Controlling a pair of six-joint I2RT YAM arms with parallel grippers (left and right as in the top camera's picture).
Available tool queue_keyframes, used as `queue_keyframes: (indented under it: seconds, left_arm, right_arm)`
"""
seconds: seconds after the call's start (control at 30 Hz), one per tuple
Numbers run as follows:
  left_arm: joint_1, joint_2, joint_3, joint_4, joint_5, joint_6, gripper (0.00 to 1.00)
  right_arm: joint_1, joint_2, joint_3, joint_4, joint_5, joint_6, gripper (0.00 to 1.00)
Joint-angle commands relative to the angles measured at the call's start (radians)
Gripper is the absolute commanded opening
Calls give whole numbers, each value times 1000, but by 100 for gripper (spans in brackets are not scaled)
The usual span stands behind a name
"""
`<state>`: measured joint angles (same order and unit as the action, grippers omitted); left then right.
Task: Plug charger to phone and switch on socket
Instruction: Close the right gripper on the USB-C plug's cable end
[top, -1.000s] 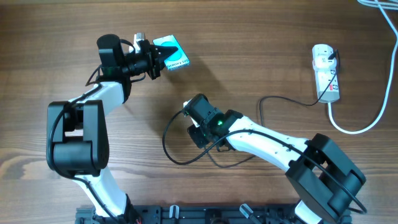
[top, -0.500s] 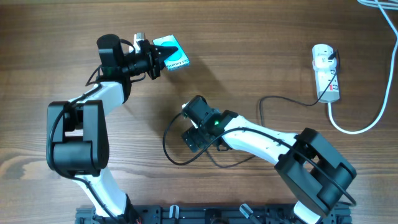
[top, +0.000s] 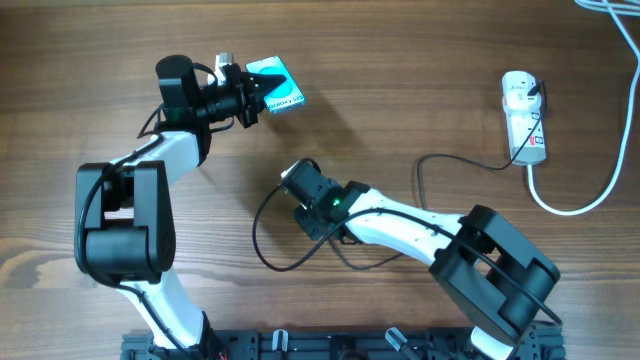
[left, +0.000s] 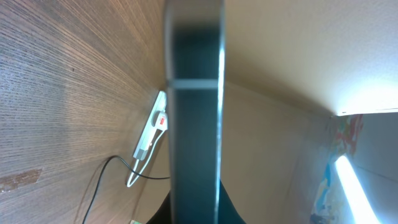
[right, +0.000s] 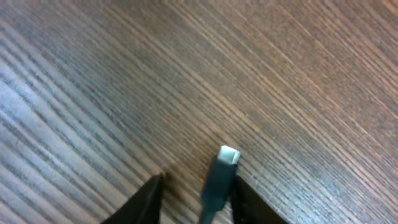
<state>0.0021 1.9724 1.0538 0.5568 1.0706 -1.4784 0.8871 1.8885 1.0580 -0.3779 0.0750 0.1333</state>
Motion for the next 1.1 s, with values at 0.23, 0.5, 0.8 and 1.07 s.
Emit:
queue_keyframes:
  seconds: [0.23,0.5,0.8,1.07]
  left_arm:
    - [3,3,25,11,2,5,4]
    - [3,3,25,11,3,5,4]
    - [3,3,25,11,3,5,4]
    - [3,3,25,11,2,5,4]
  right_arm:
    - [-4,100,-45,-106,61,43,38]
    - [-3,100,-45,-145,45,52,38]
    - [-3,101,-45,-153,-30,53,29]
    - [-3,101,-45,-164,-51,53,18]
